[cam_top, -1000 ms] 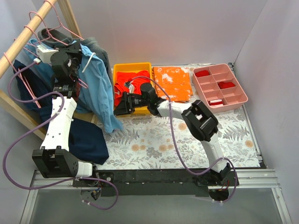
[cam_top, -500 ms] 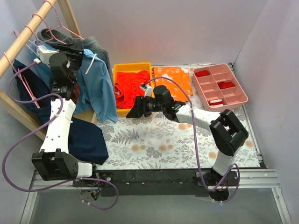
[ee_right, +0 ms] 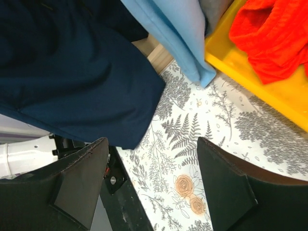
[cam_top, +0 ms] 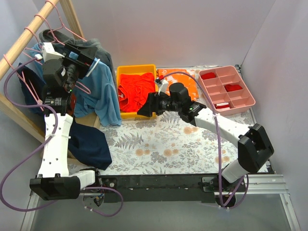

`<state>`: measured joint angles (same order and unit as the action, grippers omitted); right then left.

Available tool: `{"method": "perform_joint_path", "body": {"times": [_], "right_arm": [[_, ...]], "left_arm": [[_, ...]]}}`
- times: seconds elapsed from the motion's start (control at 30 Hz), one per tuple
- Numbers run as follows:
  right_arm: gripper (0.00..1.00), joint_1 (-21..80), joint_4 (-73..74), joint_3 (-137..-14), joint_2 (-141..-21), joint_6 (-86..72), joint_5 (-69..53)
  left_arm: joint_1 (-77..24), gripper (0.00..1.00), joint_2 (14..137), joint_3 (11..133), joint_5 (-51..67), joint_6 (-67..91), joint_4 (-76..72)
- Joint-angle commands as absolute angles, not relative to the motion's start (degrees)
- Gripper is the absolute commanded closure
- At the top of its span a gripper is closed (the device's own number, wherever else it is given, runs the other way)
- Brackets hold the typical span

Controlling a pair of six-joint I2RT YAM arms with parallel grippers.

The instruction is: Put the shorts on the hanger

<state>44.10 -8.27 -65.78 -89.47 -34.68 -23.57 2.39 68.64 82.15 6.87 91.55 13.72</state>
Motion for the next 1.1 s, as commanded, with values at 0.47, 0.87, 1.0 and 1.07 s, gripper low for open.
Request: {"method": "perform_joint_path", "body": {"times": [0.47,0.87,1.0,1.07], "right_arm": [[0.13,43.16,-0.09,-63.81,-72.51,-26.11,-15.11],[0.13,43.07,2.9,-61.88,-71.02,-23.91,-16.26],[0.13,42.45,4.13,-61.53,-70.23,-23.64,-15.12],[0.13,42.1,4.39,-61.35,-69.79,-23.73,-14.68]], "left_arm": [[-9.58,0.02,63.11,86.93,10.12,76.2,26.98],[-9.67,0.02,60.91,84.81,-6.93,73.05,30.32],[-9.58,0.02,61.7,88.67,-7.83,69.71,31.64],[-9.67,0.02,63.01,91.83,-4.76,67.95,32.25]]}}
